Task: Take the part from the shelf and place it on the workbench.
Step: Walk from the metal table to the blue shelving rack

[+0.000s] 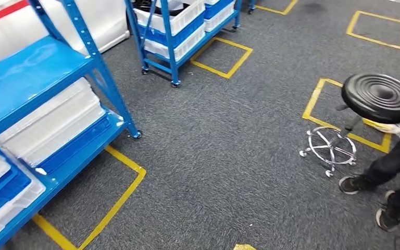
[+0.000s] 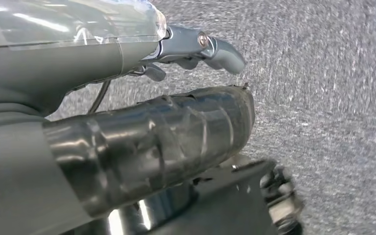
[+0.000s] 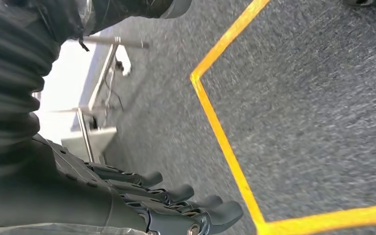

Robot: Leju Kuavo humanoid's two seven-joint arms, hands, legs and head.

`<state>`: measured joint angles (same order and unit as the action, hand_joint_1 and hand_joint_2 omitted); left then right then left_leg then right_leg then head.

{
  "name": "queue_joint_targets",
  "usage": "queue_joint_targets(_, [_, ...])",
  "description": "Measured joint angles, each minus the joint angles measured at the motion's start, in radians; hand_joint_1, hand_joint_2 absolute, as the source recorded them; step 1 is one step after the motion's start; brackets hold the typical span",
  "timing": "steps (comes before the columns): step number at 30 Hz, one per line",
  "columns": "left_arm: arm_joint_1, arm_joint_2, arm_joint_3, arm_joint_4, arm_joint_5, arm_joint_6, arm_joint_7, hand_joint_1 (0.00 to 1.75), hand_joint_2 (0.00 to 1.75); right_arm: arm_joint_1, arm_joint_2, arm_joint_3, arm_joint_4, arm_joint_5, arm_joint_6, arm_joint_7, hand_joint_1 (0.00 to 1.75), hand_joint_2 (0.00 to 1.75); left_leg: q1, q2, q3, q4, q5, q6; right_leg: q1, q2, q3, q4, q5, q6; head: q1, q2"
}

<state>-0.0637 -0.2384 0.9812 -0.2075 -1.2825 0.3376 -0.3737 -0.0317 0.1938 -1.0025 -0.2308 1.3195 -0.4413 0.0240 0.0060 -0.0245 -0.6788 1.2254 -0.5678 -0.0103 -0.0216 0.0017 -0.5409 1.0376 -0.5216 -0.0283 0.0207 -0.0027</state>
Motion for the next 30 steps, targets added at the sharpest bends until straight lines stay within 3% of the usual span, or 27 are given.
queue_joint_targets(2, [0.001, 0.0, 0.0, 0.0, 0.0, -0.001, -0.002, 0.0, 0.0, 0.0, 0.0, 0.0, 0.0, 0.002, 0.001, 0.0, 0.0, 1.75, 0.003, 0.014, -0.043, 0.081, -0.019, -0.003, 0.004, -0.03, 0.003, 0.0, -0.004, -0.002, 0.0, 0.0])
queue_joint_targets(3, [0.002, 0.0, 0.0, 0.0, 0.0, -0.001, -0.002, 0.0, 0.0, -0.001, 0.0, 0.0, 0.0, 0.003, 0.001, -0.001, 0.0, 1.75, 0.004, 0.017, -0.035, 0.065, 0.001, -0.002, 0.005, -0.042, 0.006, 0.0, -0.007, -0.002, 0.0, 0.0])
queue_joint_targets(6, [0.002, 0.0, 0.0, 0.0, 0.0, -0.001, -0.004, 0.0, 0.0, -0.003, 0.0, 0.0, 0.0, 0.004, 0.002, -0.003, 0.0, 1.75, -0.002, 0.06, 0.061, -0.122, 0.089, 0.011, 0.009, -0.074, 0.019, 0.0, -0.017, 0.004, 0.0, 0.0])
queue_joint_targets(8, [-0.001, 0.0, 0.0, 0.0, 0.001, -0.002, -0.006, 0.0, 0.0, -0.004, 0.0, 0.0, 0.0, 0.005, 0.002, -0.005, 0.0, 1.75, -0.011, 0.083, 0.095, -0.19, 0.103, 0.022, 0.013, -0.091, 0.024, -0.001, -0.023, 0.013, 0.0, 0.0])
queue_joint_targets(10, [0.001, 0.0, 0.001, 0.0, 0.002, -0.004, -0.008, 0.0, 0.0, -0.009, 0.0, 0.0, 0.0, 0.006, 0.003, -0.009, 0.0, 1.75, -0.014, 0.068, 0.096, -0.199, 0.102, 0.031, 0.014, -0.107, 0.031, -0.006, -0.025, 0.022, 0.0, 0.0])
queue_joint_targets(11, [0.004, 0.0, 0.001, 0.0, 0.002, -0.005, -0.01, 0.0, 0.0, -0.011, 0.0, 0.0, 0.0, 0.006, 0.003, -0.01, 0.0, 1.75, -0.012, 0.059, 0.1, -0.207, 0.106, 0.036, 0.013, -0.101, 0.036, -0.006, -0.028, 0.028, 0.001, 0.0])
queue_joint_targets(13, [0.005, 0.0, 0.002, 0.0, 0.002, -0.006, -0.011, 0.0, 0.0, -0.013, 0.0, 0.0, 0.0, 0.006, 0.003, -0.012, 0.0, 1.75, -0.006, 0.041, 0.111, -0.225, 0.114, 0.047, 0.01, -0.059, 0.021, 0.033, -0.057, 0.036, 0.002, 0.0])
queue_joint_targets(15, [0.001, -0.001, 0.002, 0.0, 0.002, -0.006, -0.012, 0.0, 0.0, -0.011, 0.0, 0.0, 0.0, 0.006, 0.003, -0.013, 0.0, 1.75, -0.005, 0.023, 0.115, -0.23, 0.117, 0.053, 0.007, -0.016, -0.038, 0.145, -0.11, 0.039, 0.003, 0.0])
queue_joint_targets(17, [-0.001, -0.001, 0.003, 0.0, 0.002, -0.007, -0.013, 0.0, 0.0, -0.009, 0.0, 0.0, 0.0, 0.006, 0.003, -0.013, 0.0, 1.75, -0.006, 0.002, 0.115, -0.229, 0.116, 0.056, 0.007, -0.008, -0.098, 0.244, -0.137, 0.042, 0.003, 0.0])
queue_joint_targets(19, [0.0, -0.001, 0.004, 0.0, 0.002, -0.008, -0.012, 0.0, 0.0, -0.008, 0.0, 0.0, 0.0, 0.006, 0.003, -0.013, 0.0, 1.75, -0.005, -0.022, 0.117, -0.226, 0.113, 0.054, 0.003, -0.005, -0.105, 0.23, -0.098, 0.044, 0.003, 0.0])
queue_joint_targets(21, [0.0, -0.001, 0.004, 0.0, 0.002, -0.008, -0.013, 0.0, 0.0, -0.006, 0.0, 0.0, 0.0, 0.006, 0.003, -0.012, 0.0, 1.75, -0.004, -0.047, 0.117, -0.216, 0.108, 0.047, -0.006, 0.026, -0.06, 0.116, -0.026, 0.047, 0.003, 0.0])
queue_joint_targets(22, [0.0, -0.001, 0.004, 0.0, 0.002, -0.009, -0.013, 0.0, 0.0, -0.005, 0.0, 0.0, 0.0, 0.006, 0.003, -0.012, 0.0, 1.75, -0.004, -0.058, 0.113, -0.207, 0.104, 0.041, -0.009, 0.046, -0.04, 0.065, -0.004, 0.046, 0.003, 0.0])
queue_joint_targets(24, [0.0, -0.001, 0.004, 0.0, 0.002, -0.009, -0.013, 0.0, 0.0, -0.004, 0.0, 0.0, 0.0, 0.007, 0.003, -0.011, 0.0, 1.75, -0.004, -0.076, 0.104, -0.199, 0.1, 0.029, -0.008, 0.067, -0.025, 0.023, 0.004, 0.039, 0.002, 0.0])
queue_joint_targets(26, [0.001, -0.001, 0.005, 0.0, 0.002, -0.009, -0.013, 0.0, 0.0, -0.007, 0.0, 0.0, 0.0, 0.007, 0.003, -0.01, 0.0, 1.75, 0.0, -0.09, 0.1, -0.199, 0.1, 0.017, -0.004, 0.049, -0.022, 0.018, 0.006, 0.026, 0.002, 0.0])
queue_joint_targets(28, [0.002, -0.001, 0.006, 0.0, 0.002, -0.011, -0.014, 0.0, 0.0, -0.008, -0.001, 0.0, 0.0, 0.007, 0.003, -0.009, 0.0, 1.75, 0.002, -0.057, 0.084, -0.164, 0.078, 0.007, -0.003, 0.027, -0.014, 0.009, 0.009, 0.011, 0.001, 0.0])
queue_joint_targets(30, [0.0, -0.001, 0.006, 0.0, 0.003, -0.017, -0.017, 0.0, 0.0, -0.006, -0.001, 0.0, 0.0, 0.008, 0.003, -0.009, 0.0, 1.75, 0.002, -0.004, 0.033, -0.057, 0.02, 0.001, 0.001, 0.0, -0.009, 0.004, 0.009, 0.001, -0.001, 0.0])
